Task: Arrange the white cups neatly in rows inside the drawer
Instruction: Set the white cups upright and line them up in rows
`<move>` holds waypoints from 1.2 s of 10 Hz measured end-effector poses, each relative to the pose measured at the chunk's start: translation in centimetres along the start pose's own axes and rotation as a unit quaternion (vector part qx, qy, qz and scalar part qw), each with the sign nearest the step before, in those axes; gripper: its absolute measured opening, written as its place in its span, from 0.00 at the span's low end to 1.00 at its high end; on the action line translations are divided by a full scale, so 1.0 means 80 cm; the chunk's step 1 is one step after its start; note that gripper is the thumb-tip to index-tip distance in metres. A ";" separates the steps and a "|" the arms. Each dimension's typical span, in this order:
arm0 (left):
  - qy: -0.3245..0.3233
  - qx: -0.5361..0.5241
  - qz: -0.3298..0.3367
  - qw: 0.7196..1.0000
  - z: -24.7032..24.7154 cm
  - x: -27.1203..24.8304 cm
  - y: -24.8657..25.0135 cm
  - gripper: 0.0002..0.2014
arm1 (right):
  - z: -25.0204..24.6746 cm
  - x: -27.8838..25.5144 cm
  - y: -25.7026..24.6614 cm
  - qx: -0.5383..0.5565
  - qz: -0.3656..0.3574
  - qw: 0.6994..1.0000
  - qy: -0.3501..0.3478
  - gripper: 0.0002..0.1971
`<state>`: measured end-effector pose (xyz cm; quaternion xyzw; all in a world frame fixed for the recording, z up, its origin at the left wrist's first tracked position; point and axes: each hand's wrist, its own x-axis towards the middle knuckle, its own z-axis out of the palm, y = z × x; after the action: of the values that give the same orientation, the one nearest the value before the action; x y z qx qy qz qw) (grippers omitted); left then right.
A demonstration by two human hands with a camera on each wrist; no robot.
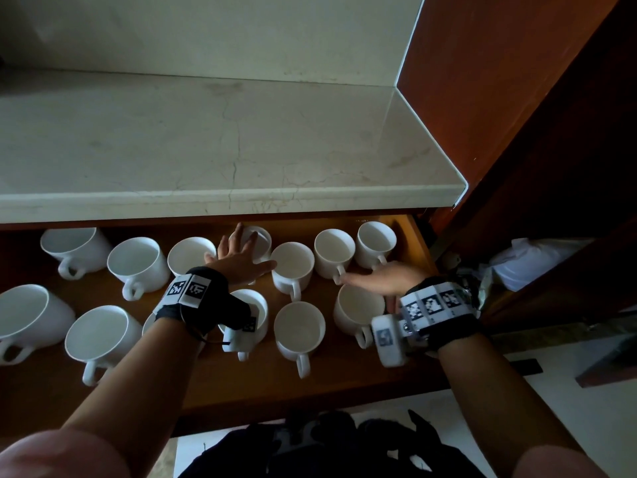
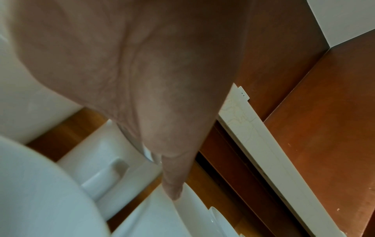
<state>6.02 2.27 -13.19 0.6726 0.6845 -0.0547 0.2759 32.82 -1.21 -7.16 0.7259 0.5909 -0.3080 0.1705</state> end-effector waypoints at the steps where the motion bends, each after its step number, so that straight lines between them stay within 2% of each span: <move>1: -0.003 0.002 0.000 1.000 0.000 -0.001 0.000 0.41 | -0.035 -0.007 0.025 0.014 -0.026 0.999 -0.027 0.39; 2: -0.001 0.003 0.001 1.000 0.001 0.001 -0.001 0.41 | -0.060 -0.004 0.050 -0.057 -0.048 0.997 -0.036 0.30; 3: 0.003 0.006 0.002 1.000 0.001 0.003 -0.001 0.41 | -0.064 -0.001 0.066 -0.111 -0.044 0.990 -0.081 0.34; 4: 0.000 0.008 0.001 1.000 0.002 0.004 -0.002 0.40 | -0.056 0.002 0.068 -0.137 -0.057 0.981 -0.123 0.34; 5: 0.003 0.007 0.001 1.000 0.002 0.004 -0.002 0.40 | -0.047 0.006 0.067 -0.169 -0.093 0.972 -0.134 0.25; 6: -0.004 0.009 -0.003 1.000 0.001 0.001 -0.001 0.40 | -0.041 0.007 0.065 -0.201 -0.112 0.964 -0.136 0.22; 9: -0.006 0.015 -0.005 1.000 0.001 0.000 0.002 0.41 | -0.022 0.025 0.071 -0.215 -0.141 0.964 -0.071 0.14; 12: -0.012 0.022 -0.004 1.000 0.000 0.000 0.001 0.41 | -0.022 0.032 0.080 -0.191 -0.138 0.971 -0.032 0.16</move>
<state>6.11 2.26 -13.14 0.6747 0.6826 -0.0791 0.2694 39.73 0.22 -8.20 0.5810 0.7278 -0.2330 0.2801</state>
